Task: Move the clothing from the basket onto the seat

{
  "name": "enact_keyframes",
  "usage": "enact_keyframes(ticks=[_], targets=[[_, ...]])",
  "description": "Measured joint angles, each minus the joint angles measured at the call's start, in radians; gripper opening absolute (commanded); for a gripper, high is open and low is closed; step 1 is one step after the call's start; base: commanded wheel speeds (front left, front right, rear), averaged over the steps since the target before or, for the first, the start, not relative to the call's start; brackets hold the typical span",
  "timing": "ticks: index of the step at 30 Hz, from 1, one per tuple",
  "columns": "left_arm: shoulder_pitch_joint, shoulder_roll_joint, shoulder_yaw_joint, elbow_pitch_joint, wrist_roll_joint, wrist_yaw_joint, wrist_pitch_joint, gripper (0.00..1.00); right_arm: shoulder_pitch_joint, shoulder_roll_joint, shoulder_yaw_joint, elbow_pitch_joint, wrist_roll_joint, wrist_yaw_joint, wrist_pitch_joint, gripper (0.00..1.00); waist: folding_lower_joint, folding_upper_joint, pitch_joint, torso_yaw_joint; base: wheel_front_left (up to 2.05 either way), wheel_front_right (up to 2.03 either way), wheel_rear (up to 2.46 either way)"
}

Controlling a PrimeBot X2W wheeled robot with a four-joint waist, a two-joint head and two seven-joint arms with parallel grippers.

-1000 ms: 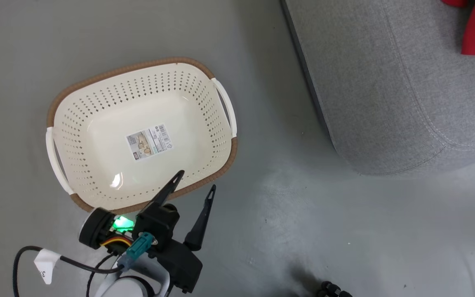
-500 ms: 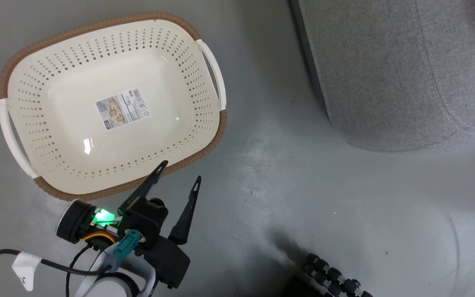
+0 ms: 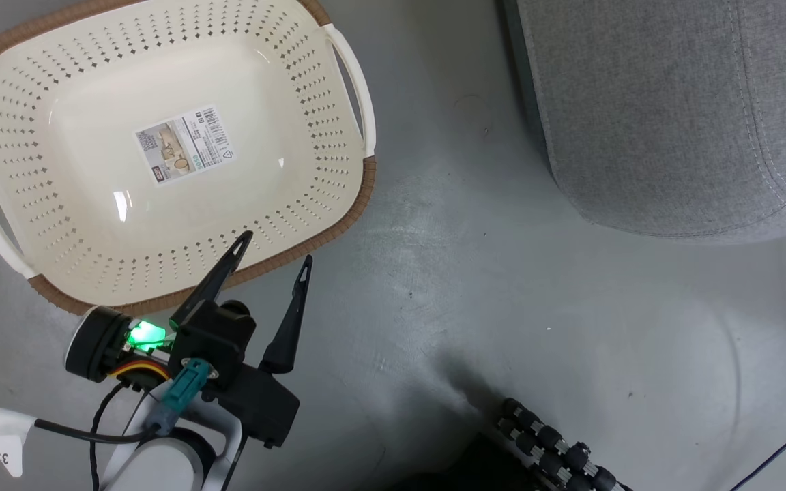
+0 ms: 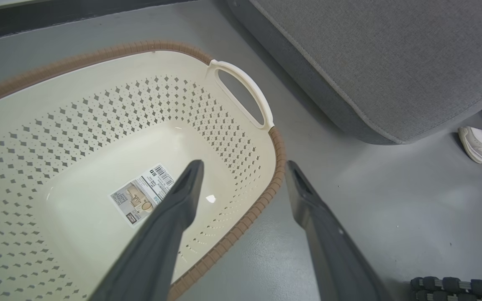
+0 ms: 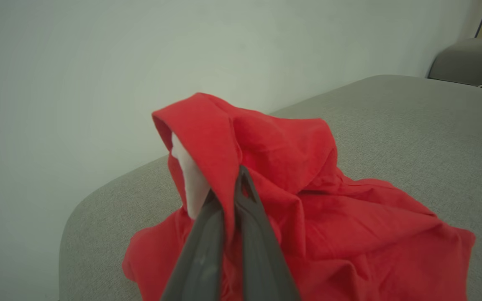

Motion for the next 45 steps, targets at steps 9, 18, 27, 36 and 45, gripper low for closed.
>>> enact_keyframes(ticks=[9, 18, 27, 36, 45], targets=[[-0.010, -0.026, 0.012, 0.011, 0.000, 0.008, -0.025, 1.00, 0.022, -0.002, 0.025, -0.018, -0.028, 0.000, 0.000, 1.00, -0.0002, 0.0000, -0.034, -0.007, 0.00, 0.00, 0.00], [-0.022, -0.088, 0.030, 0.074, -0.024, 0.017, -0.091, 1.00, 0.163, 0.017, 0.069, -0.138, -0.070, 0.000, 0.000, 1.00, -0.0002, -0.0001, -0.102, -0.014, 0.00, 0.00, 0.00], [-0.022, -0.156, 0.053, 0.169, -0.067, 0.017, -0.173, 1.00, 0.357, 0.059, 0.109, -0.300, -0.100, 0.000, 0.000, 1.00, -0.0002, -0.0003, -0.209, -0.007, 0.00, 0.00, 0.00], [-0.022, -0.220, 0.065, 0.275, -0.112, 0.017, -0.247, 1.00, 0.529, 0.076, 0.128, -0.420, -0.128, 0.000, 0.000, 1.00, -0.0003, -0.0003, -0.313, 0.032, 0.00, 0.00, 0.00], [-0.021, -0.257, 0.101, 0.409, -0.170, 0.017, -0.324, 1.00, 0.694, 0.121, 0.109, -0.455, -0.142, 0.000, 0.000, 1.00, -0.0004, -0.0004, -0.422, 0.129, 0.00, 0.00, 0.00]])
